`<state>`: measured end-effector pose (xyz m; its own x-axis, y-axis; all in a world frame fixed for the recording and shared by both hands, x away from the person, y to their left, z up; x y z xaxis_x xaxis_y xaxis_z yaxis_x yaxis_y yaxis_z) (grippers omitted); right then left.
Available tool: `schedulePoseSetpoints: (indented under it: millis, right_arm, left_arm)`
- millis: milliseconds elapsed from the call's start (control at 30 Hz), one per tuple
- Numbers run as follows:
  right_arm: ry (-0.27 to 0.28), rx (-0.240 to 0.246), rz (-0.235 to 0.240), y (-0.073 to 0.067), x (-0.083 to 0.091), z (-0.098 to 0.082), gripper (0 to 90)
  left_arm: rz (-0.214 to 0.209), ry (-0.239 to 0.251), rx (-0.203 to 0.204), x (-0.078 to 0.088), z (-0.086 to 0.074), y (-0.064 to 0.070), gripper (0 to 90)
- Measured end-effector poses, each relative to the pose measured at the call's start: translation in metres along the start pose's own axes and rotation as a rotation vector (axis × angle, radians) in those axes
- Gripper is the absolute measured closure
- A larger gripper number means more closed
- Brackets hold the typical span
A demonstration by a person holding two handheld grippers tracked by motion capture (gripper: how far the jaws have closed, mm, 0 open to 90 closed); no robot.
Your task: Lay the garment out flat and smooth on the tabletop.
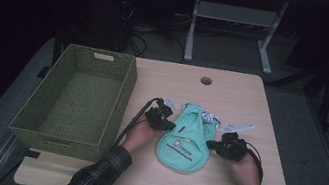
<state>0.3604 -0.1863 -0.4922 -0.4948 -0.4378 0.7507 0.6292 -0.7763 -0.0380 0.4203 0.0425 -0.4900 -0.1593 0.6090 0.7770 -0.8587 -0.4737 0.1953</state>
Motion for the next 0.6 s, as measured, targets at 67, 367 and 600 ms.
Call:
schedulePoseSetpoints:
  millis: [67,367,600]
  right_arm:
    - [-0.015,0.006,-0.003,0.001,-0.004,-0.003,89.7]
    - [-0.013,0.013,-0.021,0.004,-0.002,-0.003,89.8]
    - [-0.016,0.013,-0.039,0.009,-0.002,-0.003,89.8]
  left_arm:
    - [-0.001,-0.002,0.002,0.001,-0.001,0.0,89.6]
    - [-0.017,-0.005,0.02,0.008,-0.011,0.003,89.6]
    - [-0.046,-0.037,-0.009,0.014,-0.024,0.026,89.6]
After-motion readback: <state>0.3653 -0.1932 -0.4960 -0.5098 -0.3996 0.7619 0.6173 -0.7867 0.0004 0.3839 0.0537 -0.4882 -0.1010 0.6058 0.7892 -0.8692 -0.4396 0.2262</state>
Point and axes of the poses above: each handheld gripper's, and its own axes: x roughly backward along the jaws, z roughly out of its top, y roughly to its right, the point moved 4 cm from there along -x, roughly forward along the jaws, and after that the axes turned 8 degrees about -z, right-handed, at the moved point
